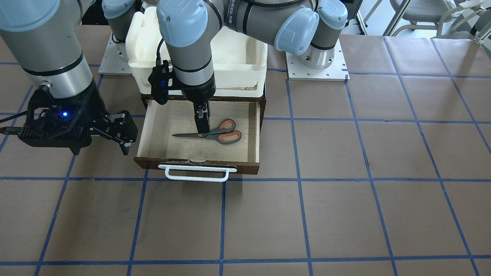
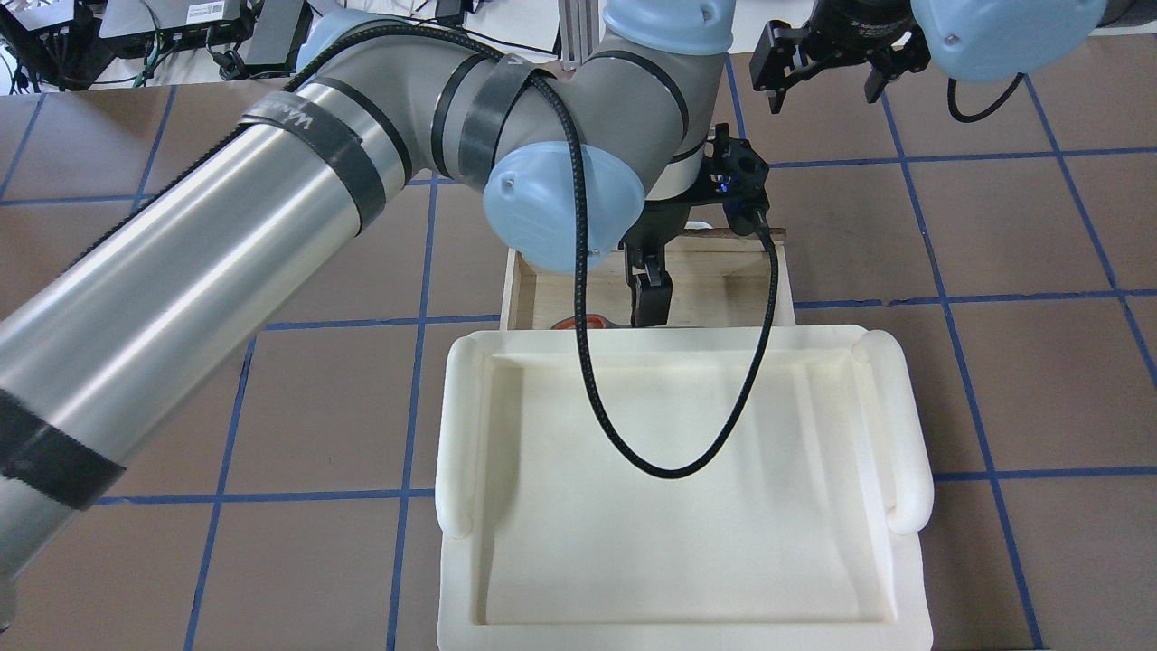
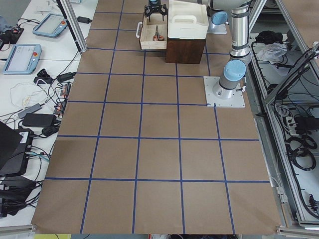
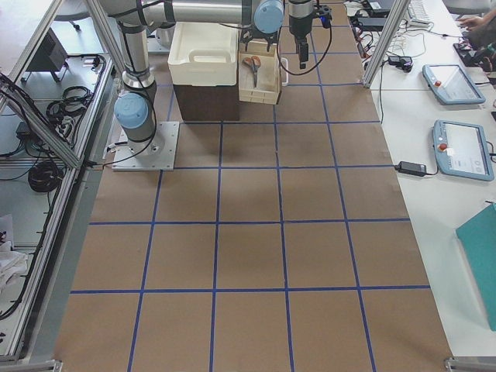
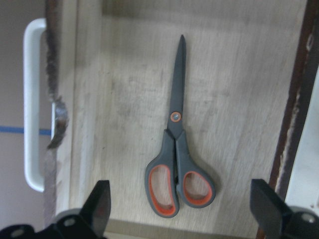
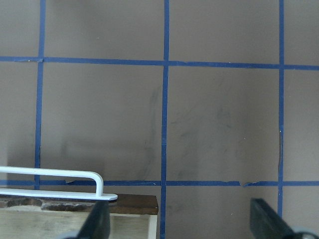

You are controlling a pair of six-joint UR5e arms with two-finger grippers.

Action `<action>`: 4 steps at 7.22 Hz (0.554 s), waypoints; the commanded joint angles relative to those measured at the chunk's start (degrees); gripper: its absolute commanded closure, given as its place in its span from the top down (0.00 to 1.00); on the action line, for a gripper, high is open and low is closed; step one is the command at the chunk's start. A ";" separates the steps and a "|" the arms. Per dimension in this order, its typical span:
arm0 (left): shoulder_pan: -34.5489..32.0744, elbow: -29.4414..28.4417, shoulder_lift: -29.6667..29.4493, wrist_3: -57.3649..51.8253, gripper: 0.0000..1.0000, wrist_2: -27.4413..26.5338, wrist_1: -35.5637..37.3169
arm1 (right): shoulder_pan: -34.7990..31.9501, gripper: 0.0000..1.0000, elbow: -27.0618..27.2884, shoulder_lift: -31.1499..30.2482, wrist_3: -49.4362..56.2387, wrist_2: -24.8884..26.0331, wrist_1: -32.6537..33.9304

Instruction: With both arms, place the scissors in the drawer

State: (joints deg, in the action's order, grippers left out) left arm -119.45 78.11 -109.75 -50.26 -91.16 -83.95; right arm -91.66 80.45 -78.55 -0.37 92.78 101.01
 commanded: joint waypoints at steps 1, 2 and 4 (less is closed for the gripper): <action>4.89 -0.06 4.61 8.94 1.00 -3.49 2.56 | -0.54 1.00 -0.55 -1.95 -6.45 -0.23 -5.44; 6.66 -0.06 7.16 14.00 1.00 -4.02 2.56 | -0.98 1.00 -0.47 -2.48 -6.66 -0.58 -7.73; 9.56 1.95 11.99 37.38 1.00 -4.38 2.47 | -1.51 1.00 -0.47 -3.01 -6.75 -0.76 -10.83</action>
State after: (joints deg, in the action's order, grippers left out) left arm -112.08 78.76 -100.63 -27.15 -95.27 -81.42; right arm -92.84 79.95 -81.11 -6.85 92.17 91.76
